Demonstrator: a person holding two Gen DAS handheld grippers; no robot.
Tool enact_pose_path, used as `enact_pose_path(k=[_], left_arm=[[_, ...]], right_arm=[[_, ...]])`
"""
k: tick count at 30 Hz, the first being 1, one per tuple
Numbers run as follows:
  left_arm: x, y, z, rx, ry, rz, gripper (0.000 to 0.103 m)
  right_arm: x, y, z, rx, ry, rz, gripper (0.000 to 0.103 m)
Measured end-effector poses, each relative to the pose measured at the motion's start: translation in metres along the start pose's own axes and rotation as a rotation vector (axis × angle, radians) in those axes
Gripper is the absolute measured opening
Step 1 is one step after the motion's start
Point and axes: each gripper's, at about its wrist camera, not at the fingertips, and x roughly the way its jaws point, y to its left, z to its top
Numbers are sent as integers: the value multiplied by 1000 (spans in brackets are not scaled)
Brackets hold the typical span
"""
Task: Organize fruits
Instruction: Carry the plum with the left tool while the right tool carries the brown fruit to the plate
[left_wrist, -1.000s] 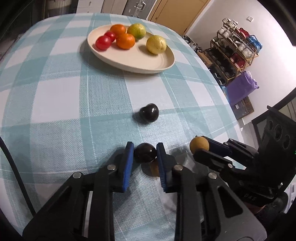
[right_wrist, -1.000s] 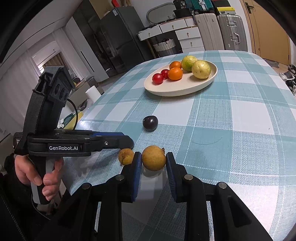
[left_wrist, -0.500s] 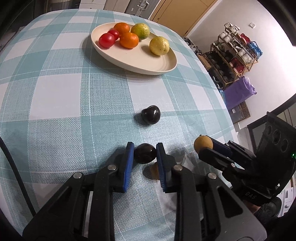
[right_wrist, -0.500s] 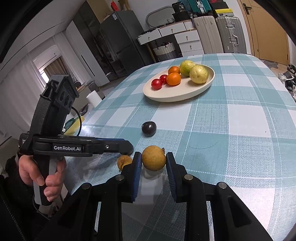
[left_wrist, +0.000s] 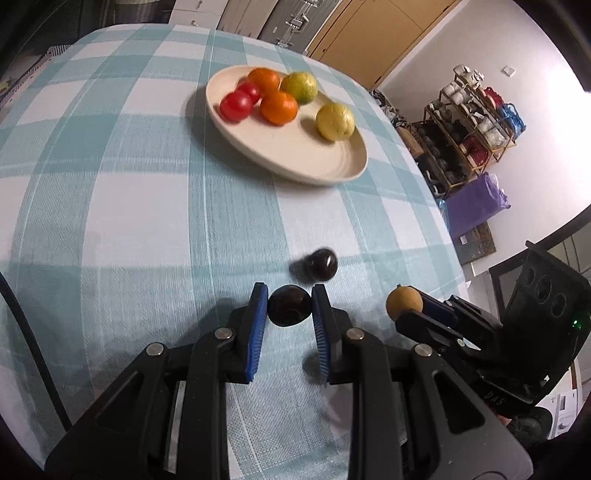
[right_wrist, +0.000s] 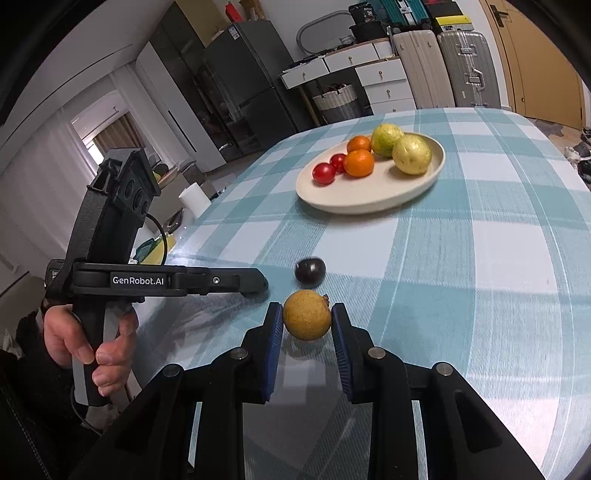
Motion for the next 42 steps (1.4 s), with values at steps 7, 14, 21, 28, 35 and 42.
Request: enact_pose_path(k=[7, 14, 21, 28, 35, 42], left_arm=[[-8, -3, 34, 10, -53, -10, 21], [-5, -1, 73, -1, -79, -18, 21], [8, -1, 115, -9, -90, -32, 21], [29, -8, 159, 7, -91, -45, 21], [65, -16, 192, 3, -54, -94, 21], [90, -17, 204, -15, -20, -107, 21]], right_arm=[[9, -3, 29, -2, -19, 18, 27], [21, -10, 67, -2, -39, 20, 27], [33, -26, 109, 6, -65, -19, 27], [57, -44, 134, 22, -51, -73, 27], [77, -59, 148, 43, -37, -112, 27], [83, -59, 149, 39, -41, -118, 27]])
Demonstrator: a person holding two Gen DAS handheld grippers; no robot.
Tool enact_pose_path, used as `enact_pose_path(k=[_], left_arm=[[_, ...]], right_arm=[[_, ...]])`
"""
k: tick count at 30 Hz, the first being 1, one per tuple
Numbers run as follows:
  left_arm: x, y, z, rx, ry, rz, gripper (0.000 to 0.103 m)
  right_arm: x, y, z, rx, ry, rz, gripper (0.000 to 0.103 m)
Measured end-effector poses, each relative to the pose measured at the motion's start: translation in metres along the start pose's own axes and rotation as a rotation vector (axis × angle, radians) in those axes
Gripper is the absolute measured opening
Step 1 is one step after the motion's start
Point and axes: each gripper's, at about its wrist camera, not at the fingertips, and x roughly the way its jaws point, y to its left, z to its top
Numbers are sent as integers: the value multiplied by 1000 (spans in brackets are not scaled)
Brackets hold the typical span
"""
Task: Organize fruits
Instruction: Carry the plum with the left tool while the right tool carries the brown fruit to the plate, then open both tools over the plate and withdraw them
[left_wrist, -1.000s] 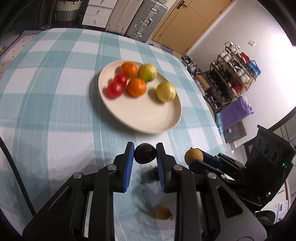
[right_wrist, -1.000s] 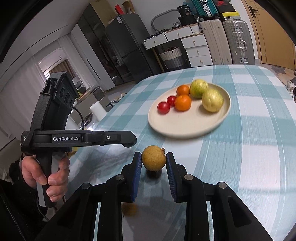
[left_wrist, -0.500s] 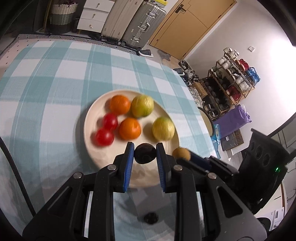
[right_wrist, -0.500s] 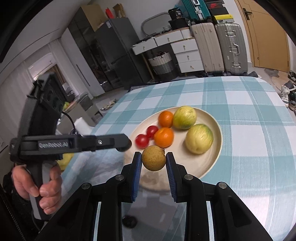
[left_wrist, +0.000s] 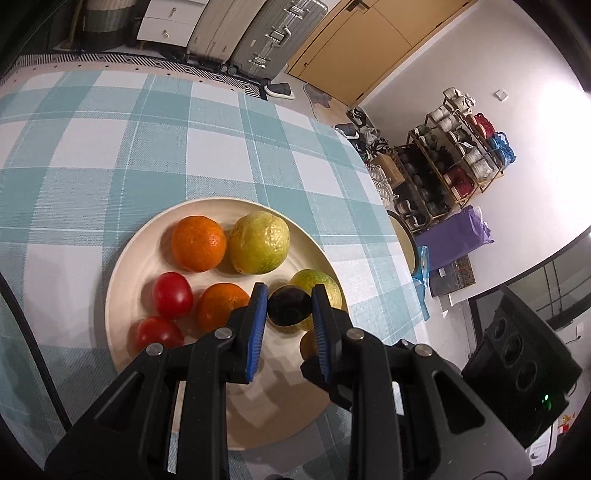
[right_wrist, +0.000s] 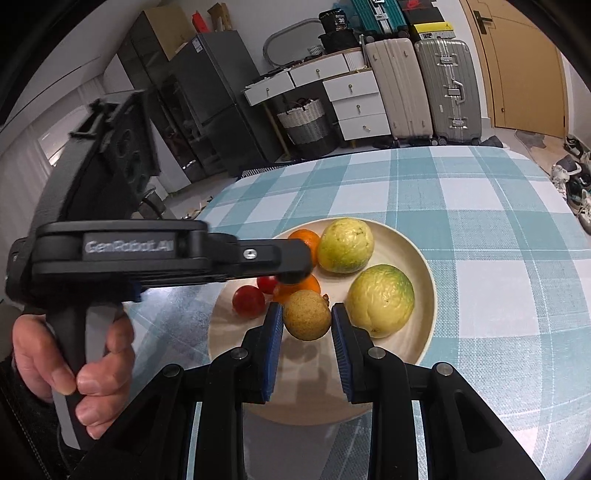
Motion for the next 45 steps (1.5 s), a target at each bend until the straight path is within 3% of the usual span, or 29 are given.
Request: enact_pose_path(k=[14, 17, 18, 19, 32, 39, 40, 42, 45], left_arm=[[21, 8, 10, -49, 15, -32, 21], [21, 6, 12, -58, 13, -63, 23], [21, 6, 12, -59, 15, -70, 26], [19, 6, 12, -61, 12, -65, 27], [-27, 1, -3, -68, -51, -45, 41], [-60, -9, -32, -16, -86, 32, 42], [-64, -10, -35, -7, -95, 38, 45], [-77, -16, -45, 17, -126, 64, 62], [-94, -21, -58, 40, -166, 85, 69]], right_arm=[[16, 14, 0, -61, 18, -68, 28], [16, 16, -1, -71, 2, -100, 40], [14, 17, -1, -73, -8, -95, 53], [12, 17, -1, -73, -17, -89, 58], [-26, 19, -15, -77, -80, -122, 62], [-48, 19, -25, -68, -101, -134, 76], [-51, 20, -27, -69, -103, -143, 76], [-54, 22, -30, -75, -102, -153, 79], [-60, 25, -36, -80, -109, -165, 83]])
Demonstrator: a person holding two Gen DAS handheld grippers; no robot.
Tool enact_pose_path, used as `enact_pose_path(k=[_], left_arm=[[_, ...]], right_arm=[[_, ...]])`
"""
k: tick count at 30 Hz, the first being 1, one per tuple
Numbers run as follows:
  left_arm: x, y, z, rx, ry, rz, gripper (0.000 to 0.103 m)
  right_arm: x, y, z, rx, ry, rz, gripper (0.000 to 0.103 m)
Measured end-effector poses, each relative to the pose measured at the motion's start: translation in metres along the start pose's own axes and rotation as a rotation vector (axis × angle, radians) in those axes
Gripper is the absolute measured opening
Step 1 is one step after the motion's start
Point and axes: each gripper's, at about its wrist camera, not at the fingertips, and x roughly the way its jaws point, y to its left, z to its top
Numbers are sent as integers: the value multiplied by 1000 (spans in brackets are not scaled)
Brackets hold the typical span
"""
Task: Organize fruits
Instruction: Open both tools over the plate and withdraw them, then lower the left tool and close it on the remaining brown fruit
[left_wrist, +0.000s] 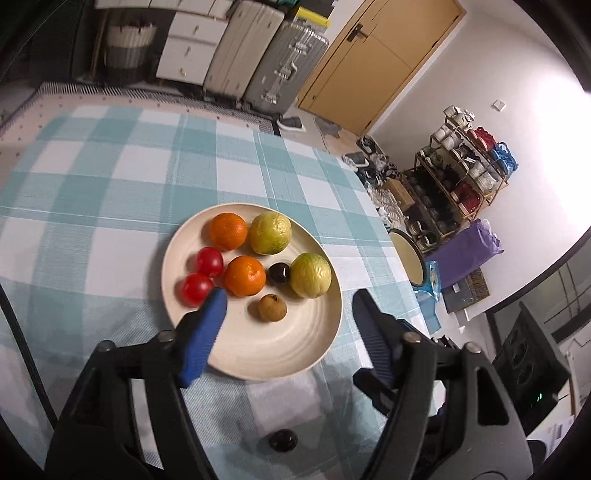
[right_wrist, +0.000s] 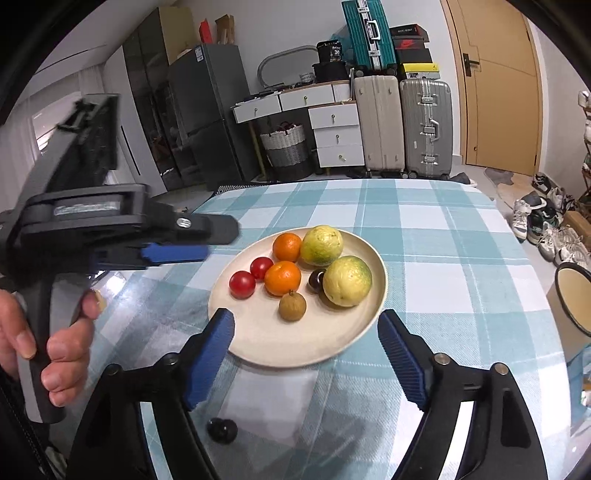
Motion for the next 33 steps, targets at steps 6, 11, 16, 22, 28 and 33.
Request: enact_pose_path(k=[6, 11, 16, 22, 28, 33], left_arm=[[-33, -6, -23, 43, -51, 60, 83], [-45, -8, -47, 82, -53, 121, 87], [-52, -6, -70, 98, -50, 184, 97], [-57, 0, -88, 79, -59, 220, 101], [-59, 0, -113, 96, -51, 252, 102], [-60, -2, -135, 115, -26, 254, 102]], right_arm=[[-17, -2, -7, 17, -12, -12, 87], [-31, -1, -12, 21, -28, -22, 90], [-40, 1, -18, 18, -30, -32, 95], [-50, 5, -27, 15, -35, -40, 98], [-61, 9, -35, 4, -40, -48, 100], [-66, 9, -42, 8, -33, -61, 101]])
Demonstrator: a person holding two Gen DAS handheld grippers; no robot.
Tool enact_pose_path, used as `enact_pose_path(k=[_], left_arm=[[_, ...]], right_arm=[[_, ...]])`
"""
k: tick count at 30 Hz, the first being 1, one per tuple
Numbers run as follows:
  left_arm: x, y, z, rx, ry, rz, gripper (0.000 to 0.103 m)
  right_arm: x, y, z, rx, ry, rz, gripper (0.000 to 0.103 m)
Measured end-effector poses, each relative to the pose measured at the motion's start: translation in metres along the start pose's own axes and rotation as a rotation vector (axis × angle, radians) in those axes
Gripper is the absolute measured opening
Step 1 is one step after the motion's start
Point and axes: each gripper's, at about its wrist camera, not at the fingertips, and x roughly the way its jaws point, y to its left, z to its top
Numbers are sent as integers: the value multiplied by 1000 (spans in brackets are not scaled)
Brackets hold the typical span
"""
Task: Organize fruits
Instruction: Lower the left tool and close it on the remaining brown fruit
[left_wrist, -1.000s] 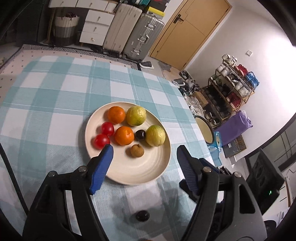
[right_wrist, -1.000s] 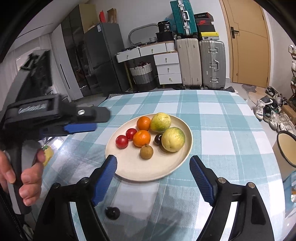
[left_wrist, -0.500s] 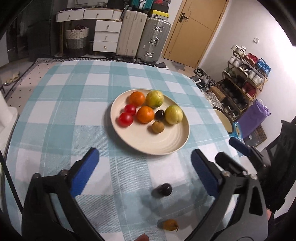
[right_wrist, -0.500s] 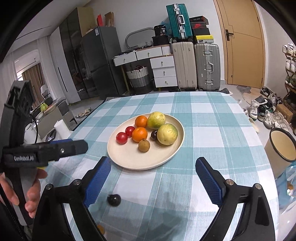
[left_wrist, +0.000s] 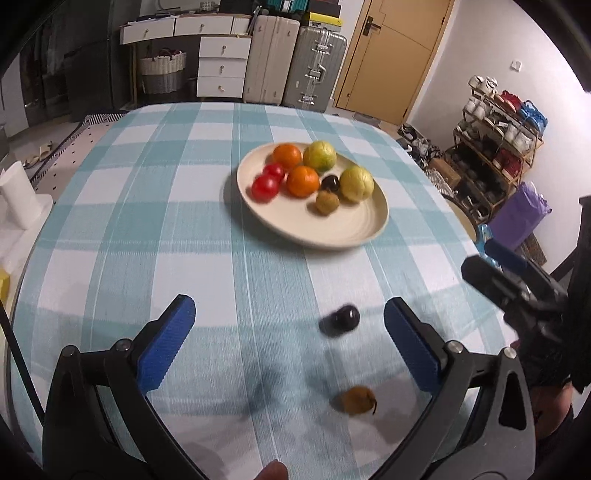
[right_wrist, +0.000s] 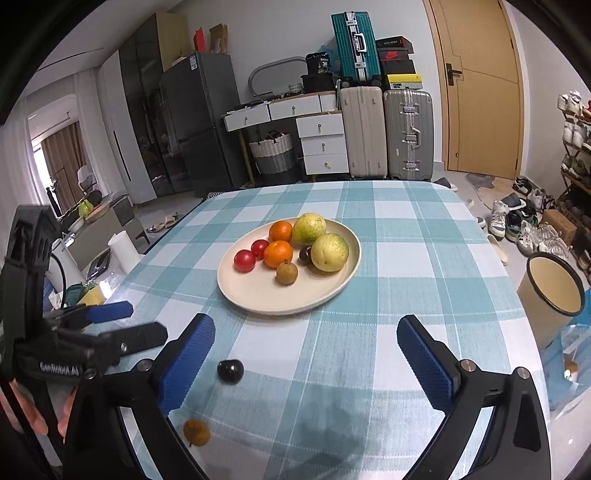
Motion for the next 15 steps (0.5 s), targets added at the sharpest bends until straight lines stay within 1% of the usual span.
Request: enact_pose_path(k=[4, 7, 12, 15], left_arm=[[6, -1, -12, -12, 50, -2, 102], [8, -4, -19, -12, 65, -19, 102], [12, -18, -32, 31, 98, -45, 102], [15, -27, -41, 63, 110, -46, 101]], right_arm=[[-4, 0, -6, 2, 7, -1, 102], [-7, 1, -12, 1, 19, -3, 102], [-8, 0, -22, 12, 48, -11, 102], [-8, -3, -27, 24, 62, -17, 102]])
